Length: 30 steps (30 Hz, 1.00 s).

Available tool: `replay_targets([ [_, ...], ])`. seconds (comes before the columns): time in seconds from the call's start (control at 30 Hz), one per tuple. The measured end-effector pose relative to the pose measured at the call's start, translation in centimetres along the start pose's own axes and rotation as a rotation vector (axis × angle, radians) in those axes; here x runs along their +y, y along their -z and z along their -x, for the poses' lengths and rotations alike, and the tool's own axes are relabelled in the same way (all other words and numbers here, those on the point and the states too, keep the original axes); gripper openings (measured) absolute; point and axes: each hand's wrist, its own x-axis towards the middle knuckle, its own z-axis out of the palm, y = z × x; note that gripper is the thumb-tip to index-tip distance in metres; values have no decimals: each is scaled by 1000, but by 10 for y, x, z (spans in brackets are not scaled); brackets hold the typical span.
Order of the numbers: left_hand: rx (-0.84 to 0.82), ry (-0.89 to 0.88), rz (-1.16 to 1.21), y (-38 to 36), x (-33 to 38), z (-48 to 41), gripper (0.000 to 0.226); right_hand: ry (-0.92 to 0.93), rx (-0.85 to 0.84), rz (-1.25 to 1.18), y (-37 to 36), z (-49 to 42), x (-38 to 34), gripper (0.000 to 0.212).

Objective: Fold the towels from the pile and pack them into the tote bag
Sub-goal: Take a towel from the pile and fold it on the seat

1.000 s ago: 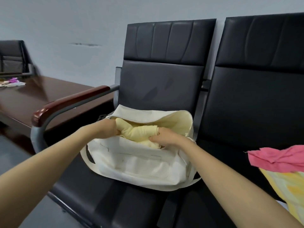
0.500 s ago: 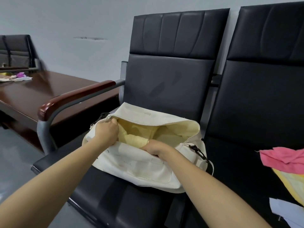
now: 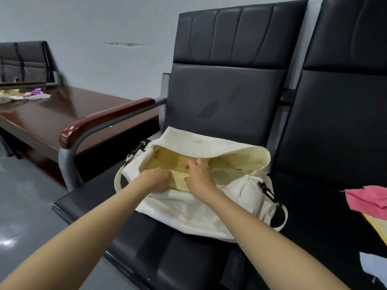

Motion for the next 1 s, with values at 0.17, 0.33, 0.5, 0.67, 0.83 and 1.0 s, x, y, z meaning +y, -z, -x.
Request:
replay_targets([
  [0.17, -83, -109, -52, -24, -8, 0, 44, 72, -369, 149, -3, 6, 4, 29],
  [0.33, -13, -25, 58, -16, 3, 11, 39, 74, -353, 255, -5, 8, 2, 22],
  [0.5, 271, 88, 237, 10, 25, 37, 31, 127, -182, 281, 28, 35, 6, 37],
  [0.67, 460, -8, 430, 34, 91, 86, 36, 119, 75, 338, 86, 110, 57, 44],
  [0.83, 529, -239, 559, 63, 192, 117, 36, -141, 242, 421, 161, 214, 142, 50],
  [1.0, 550, -482, 623, 94, 310, 139, 36, -402, 399, 413, 223, 326, 217, 44],
])
